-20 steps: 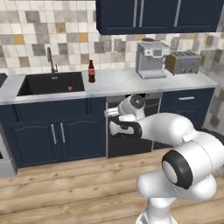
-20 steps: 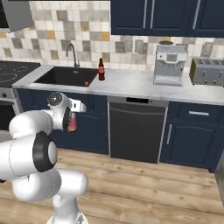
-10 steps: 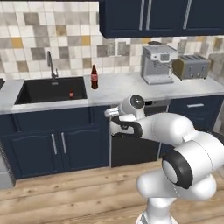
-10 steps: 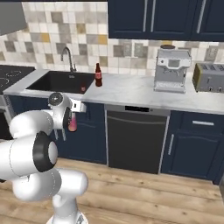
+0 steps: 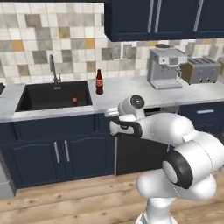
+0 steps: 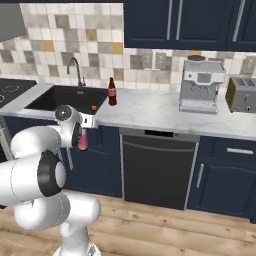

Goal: Place the large bottle from the dining counter next to the other large bottle outside the sink, and place the small bottle from the dining counter next to the other small bottle inside the sink.

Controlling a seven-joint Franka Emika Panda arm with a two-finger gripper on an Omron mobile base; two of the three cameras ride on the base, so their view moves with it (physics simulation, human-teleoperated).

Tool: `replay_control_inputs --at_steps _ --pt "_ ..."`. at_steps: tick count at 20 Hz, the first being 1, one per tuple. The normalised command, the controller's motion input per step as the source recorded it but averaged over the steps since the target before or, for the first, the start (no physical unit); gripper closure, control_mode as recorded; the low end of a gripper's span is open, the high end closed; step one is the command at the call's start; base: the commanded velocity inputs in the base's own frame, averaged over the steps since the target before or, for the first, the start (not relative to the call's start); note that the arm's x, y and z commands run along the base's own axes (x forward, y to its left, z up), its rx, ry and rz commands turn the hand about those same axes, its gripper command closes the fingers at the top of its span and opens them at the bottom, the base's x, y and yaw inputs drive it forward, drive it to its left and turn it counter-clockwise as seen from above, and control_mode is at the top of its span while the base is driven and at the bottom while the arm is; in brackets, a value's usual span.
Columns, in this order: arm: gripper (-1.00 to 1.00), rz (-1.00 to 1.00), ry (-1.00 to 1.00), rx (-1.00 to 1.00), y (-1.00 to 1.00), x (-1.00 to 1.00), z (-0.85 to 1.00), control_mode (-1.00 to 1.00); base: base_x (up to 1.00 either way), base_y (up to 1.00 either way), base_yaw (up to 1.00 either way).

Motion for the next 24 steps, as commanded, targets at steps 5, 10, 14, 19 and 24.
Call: replay_control_inputs --at_steps 5,10,14,19,24 --pt "1.0 0.0 0.0 0.0 0.0 0.0 0.0 1.0 0.54 0.2 0.0" --pt "1.0 0.0 0.0 0.0 0.0 0.0 0.0 1.0 0.57 0.09 0.0" --pt "1.0 0.0 0.0 0.0 0.0 0.0 0.0 1.0 0.56 0.17 0.0" --pt "1.0 0.0 0.0 0.0 0.0 0.0 0.0 1.0 0.56 0.19 0.0" --pt "1.0 0.0 0.0 0.0 0.0 0.0 0.0 1.0 0.5 0.23 0.0"
